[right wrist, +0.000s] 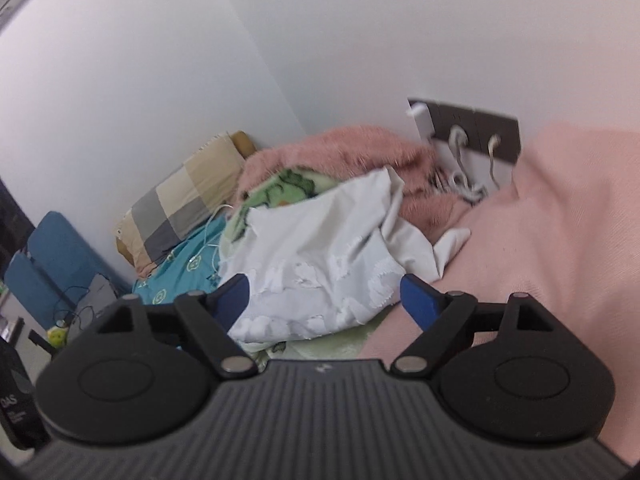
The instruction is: Fold clothes
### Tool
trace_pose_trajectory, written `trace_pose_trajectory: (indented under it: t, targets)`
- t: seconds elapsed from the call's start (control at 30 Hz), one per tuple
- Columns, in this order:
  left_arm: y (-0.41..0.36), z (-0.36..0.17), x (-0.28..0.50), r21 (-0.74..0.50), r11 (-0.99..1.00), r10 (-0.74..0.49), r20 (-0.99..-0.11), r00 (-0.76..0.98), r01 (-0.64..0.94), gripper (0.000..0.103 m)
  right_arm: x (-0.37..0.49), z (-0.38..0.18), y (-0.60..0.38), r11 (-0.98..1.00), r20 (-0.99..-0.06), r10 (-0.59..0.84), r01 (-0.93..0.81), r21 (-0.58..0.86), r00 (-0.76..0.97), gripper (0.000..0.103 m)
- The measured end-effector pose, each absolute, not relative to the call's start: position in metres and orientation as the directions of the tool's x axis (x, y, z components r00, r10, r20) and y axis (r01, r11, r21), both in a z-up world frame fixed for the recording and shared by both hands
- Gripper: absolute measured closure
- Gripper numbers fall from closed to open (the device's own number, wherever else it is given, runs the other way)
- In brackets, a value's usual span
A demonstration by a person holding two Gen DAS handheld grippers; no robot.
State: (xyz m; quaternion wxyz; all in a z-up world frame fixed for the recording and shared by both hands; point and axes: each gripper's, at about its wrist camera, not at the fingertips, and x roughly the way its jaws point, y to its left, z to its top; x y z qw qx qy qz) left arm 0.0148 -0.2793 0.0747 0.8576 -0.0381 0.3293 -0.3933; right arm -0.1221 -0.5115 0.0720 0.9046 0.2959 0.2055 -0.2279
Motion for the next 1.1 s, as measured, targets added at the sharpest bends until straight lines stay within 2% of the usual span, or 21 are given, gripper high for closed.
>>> trace_pose_trajectory:
  t: [0.1, 0.3, 0.57, 0.7, 0.87, 1.1]
  targets:
    - [-0.262, 0.096, -0.014, -0.235, 0.688, -0.691, -0.503, 0.52, 0.687, 0.0, -0.133, 0.085, -0.486, 0.766, -0.457, -0.321, 0.511, 0.39, 0.83, 0.019]
    - [-0.22, 0.117, -0.058, -0.18, 0.672, -0.713, -0.419, 0.563, 0.718, 0.0, -0.155, 0.094, -0.438, 0.827, -0.361, -0.359, 0.472, 0.304, 0.861, 0.019]
    - [-0.161, 0.118, -0.111, -0.071, 0.718, -0.671, -0.333, 0.663, 0.692, 0.0, -0.181, 0.085, -0.373, 0.881, -0.252, -0.378, 0.43, 0.199, 0.891, 0.019]
    - [-0.137, 0.111, -0.13, -0.058, 0.719, -0.674, -0.302, 0.675, 0.692, 0.0, -0.194, 0.08, -0.347, 0.881, -0.202, -0.408, 0.442, 0.168, 0.89, 0.019]
    - [-0.119, 0.101, -0.145, -0.042, 0.736, -0.66, -0.271, 0.701, 0.676, 0.0, -0.2, 0.073, -0.32, 0.881, -0.175, -0.445, 0.464, 0.093, 0.878, 0.019]
    - [-0.1, 0.095, -0.145, -0.047, 0.743, -0.653, -0.273, 0.706, 0.668, 0.0, -0.194, 0.062, -0.304, 0.883, -0.181, -0.454, 0.468, 0.041, 0.873, 0.019]
